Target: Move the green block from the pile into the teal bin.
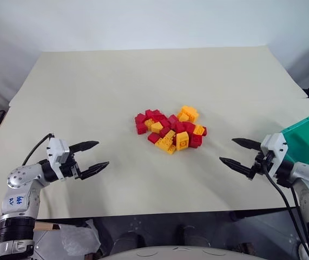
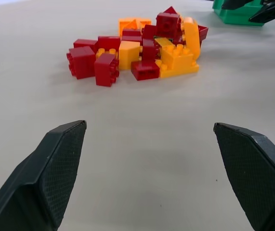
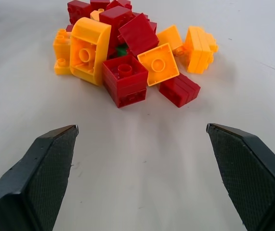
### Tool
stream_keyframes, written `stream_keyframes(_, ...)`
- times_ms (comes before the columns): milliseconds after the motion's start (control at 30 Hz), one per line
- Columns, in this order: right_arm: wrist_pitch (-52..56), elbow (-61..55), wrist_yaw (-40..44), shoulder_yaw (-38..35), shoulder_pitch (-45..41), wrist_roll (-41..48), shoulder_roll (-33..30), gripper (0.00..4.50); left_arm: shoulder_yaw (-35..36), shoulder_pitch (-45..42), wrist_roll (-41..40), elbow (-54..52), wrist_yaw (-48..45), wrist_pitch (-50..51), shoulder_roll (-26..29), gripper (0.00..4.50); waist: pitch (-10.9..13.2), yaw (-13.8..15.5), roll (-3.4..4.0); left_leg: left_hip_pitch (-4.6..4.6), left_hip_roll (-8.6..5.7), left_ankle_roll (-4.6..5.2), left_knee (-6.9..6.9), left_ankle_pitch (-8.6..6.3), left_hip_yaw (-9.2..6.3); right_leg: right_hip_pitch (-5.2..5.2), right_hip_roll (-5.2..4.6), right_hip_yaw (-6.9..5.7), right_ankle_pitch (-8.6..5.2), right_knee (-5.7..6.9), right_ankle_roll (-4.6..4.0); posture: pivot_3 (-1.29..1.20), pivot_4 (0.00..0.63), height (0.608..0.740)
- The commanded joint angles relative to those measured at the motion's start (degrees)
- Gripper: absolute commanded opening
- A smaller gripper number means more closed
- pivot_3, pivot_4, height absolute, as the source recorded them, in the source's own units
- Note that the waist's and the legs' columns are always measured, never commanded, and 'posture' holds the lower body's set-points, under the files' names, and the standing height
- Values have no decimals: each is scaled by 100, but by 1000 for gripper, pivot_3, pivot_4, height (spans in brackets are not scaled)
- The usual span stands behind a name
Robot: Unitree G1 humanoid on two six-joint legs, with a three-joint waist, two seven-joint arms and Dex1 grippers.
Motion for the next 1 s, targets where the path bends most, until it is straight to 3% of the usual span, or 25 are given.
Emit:
stream_keyframes(33,-88,-113,-1,-172,-65,131,-56,4468,78,-124,61,-14,250,26,39,4500,0,-3,0,0,0,0,0,0,0,0,0,0,0,0,0,0,150,740)
stream_keyframes(400,723,-1254,-879,-248,345,219,-49,4468,-42,-270,67,33,230,89,37,4500,0,14,0,-1,1,1,0,-1,2,-4,0,4,1,2,1,0,150,740)
stream_keyframes(533,1349,-2090,-1670,-378,567,121,-21,4468,-31,-443,-36,177,-68,28,42,4500,0,12,0,-3,0,2,0,-2,2,-5,-1,6,1,0,2,0,150,740)
stream_keyframes(633,2074,-3031,-2217,-330,712,455,149,3863,-24,-639,-65,302,-146,-81,-46,4500,0,9,-1,-4,0,2,0,-2,5,-8,0,8,1,0,2,0,150,740)
stream_keyframes(733,2960,-3957,-2700,31,562,895,267,2888,-39,-758,-189,328,-343,-118,-119,4500,0,-1,-1,-4,5,0,0,-3,2,-11,3,7,1,4,2,0,150,740)
stream_keyframes(1000,4226,-3812,-3355,1363,-834,777,553,59,-111,-996,-274,424,-799,-101,-139,4500,5,-16,-10,-8,4,6,4,-6,9,-17,3,14,1,4,1,0,150,740)
